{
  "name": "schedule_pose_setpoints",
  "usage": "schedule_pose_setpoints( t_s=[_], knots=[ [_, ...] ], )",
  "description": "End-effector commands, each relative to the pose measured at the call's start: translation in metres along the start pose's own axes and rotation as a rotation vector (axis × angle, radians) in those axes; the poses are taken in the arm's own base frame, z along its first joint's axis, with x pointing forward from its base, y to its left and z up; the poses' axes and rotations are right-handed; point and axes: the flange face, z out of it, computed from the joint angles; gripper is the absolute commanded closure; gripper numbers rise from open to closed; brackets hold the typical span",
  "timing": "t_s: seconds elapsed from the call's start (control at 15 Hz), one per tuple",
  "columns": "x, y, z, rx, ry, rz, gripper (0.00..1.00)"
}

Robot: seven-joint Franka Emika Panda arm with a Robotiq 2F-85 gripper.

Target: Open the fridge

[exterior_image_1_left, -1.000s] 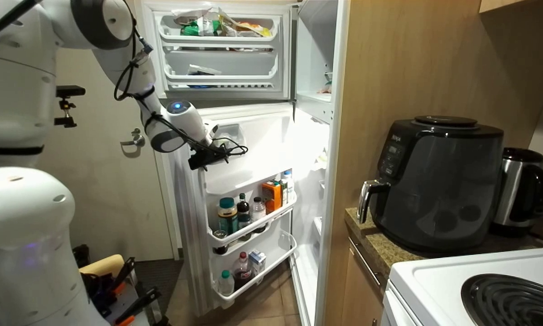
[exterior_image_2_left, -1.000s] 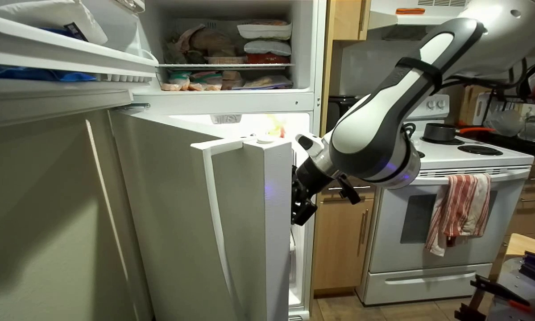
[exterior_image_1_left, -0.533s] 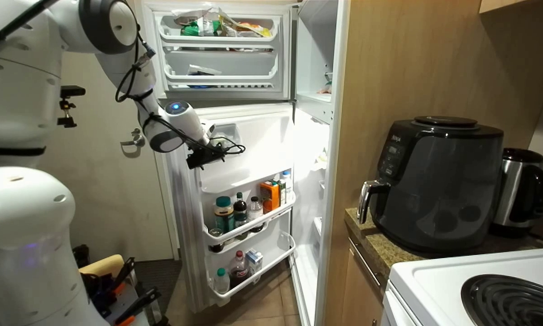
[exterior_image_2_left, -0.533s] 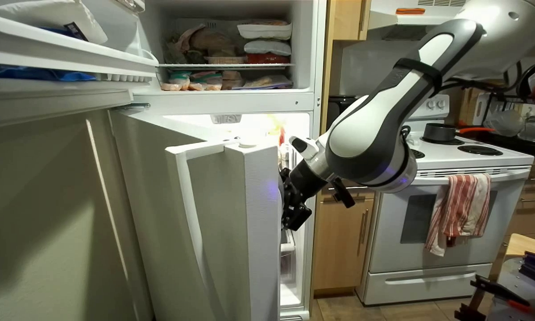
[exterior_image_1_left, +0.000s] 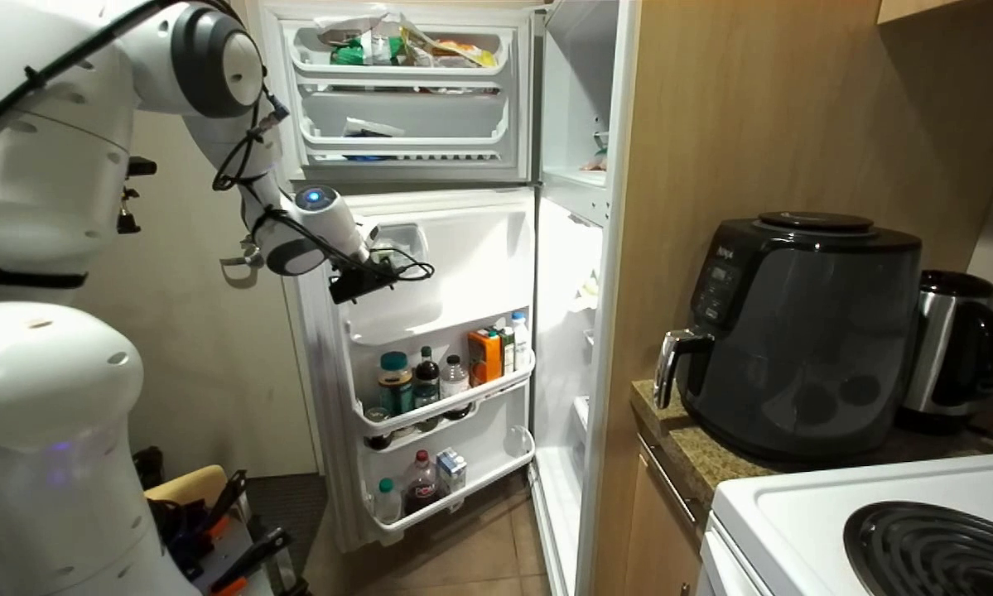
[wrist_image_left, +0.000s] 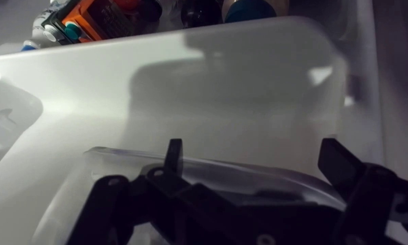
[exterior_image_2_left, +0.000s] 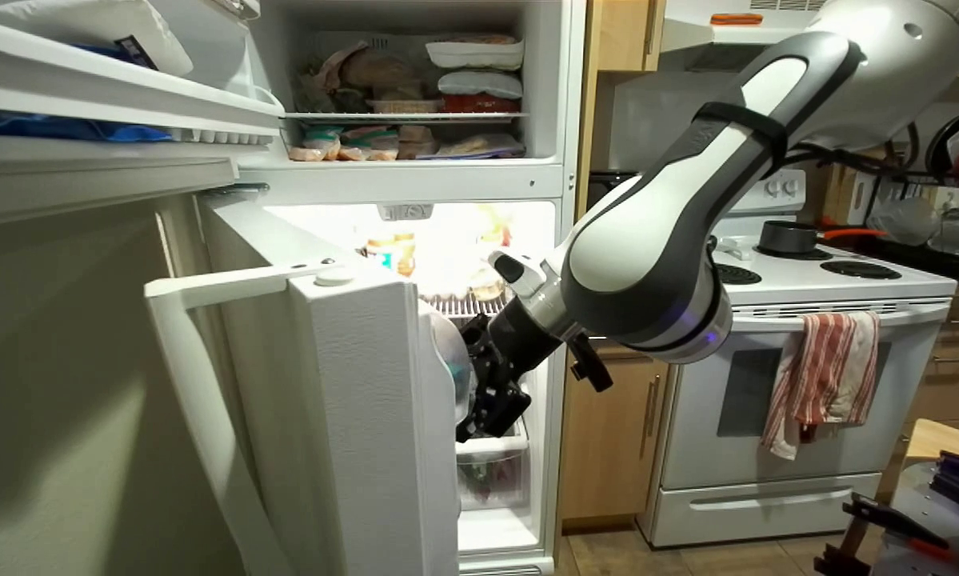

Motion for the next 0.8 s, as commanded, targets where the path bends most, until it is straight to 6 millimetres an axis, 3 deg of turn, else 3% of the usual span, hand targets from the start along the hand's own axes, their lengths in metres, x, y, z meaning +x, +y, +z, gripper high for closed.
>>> schedule_pose_setpoints(
  t_s=[0.0,0.4,0.73],
  knots=[
    [0.029,0.004,0.009,-0.019,0.056,-0.013,0.0],
    [0.057,0.006,0.01,-0.014,0.1,-0.006,0.0],
    [0.088,0.027,0.002,-0.053,0.149,-0.012,0.0]
  ],
)
